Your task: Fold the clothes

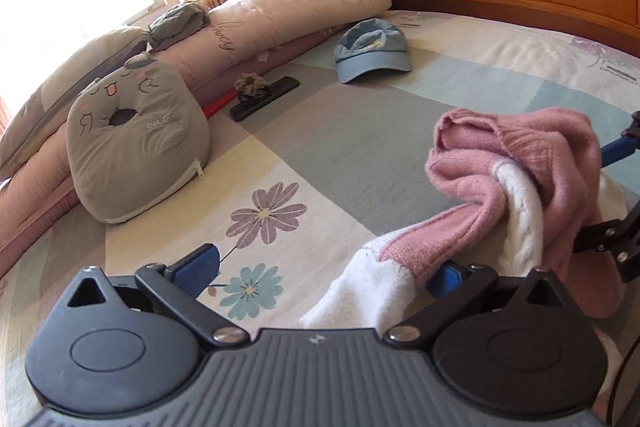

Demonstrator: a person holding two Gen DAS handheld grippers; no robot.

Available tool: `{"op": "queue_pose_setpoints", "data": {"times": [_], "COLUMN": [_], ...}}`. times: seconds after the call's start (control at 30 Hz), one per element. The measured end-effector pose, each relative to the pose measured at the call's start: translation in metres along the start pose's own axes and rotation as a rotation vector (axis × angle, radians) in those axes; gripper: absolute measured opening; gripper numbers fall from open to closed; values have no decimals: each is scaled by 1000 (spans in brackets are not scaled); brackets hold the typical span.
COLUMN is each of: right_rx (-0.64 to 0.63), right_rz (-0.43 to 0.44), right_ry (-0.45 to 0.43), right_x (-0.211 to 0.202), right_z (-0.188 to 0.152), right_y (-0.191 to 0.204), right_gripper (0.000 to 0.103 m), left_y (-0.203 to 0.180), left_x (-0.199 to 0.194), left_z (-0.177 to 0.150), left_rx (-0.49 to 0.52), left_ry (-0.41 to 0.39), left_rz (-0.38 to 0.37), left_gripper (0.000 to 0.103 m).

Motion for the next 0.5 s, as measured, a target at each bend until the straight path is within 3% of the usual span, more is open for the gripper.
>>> {"op": "queue_pose_setpoints", "data": {"times": [0.1,0.23,0.3,0.5], "right_rx": [6,-72,-40,-38], "right_rz": [9,23,28,-94], "right_ry": [18,41,42,-3], "right_x": [3,15,17,23], "right_z": [0,1,6,39], "right_y": [2,11,2,-29], "right_gripper": [103,103,103,103], "left_y": [-4,0,12,52], "left_x": [7,16,23,52], "left_z": [-8,-9,-6,2], "left_rx": [-18,-43,-59,-41], "left_ry": [46,45,38,37], "left_rz": [-86,-96,-32,141], "left_gripper": [102,102,103,103]}}
Point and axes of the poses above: each gripper's, at about its wrist camera, not at the fingertips, and x roughly the way its jaws point, y to its left, z to its top, the point moved 8 cm from there along x, roughly the way its jaws point, and after that the axes turned 4 degrees about z, right-handed, at the moved point
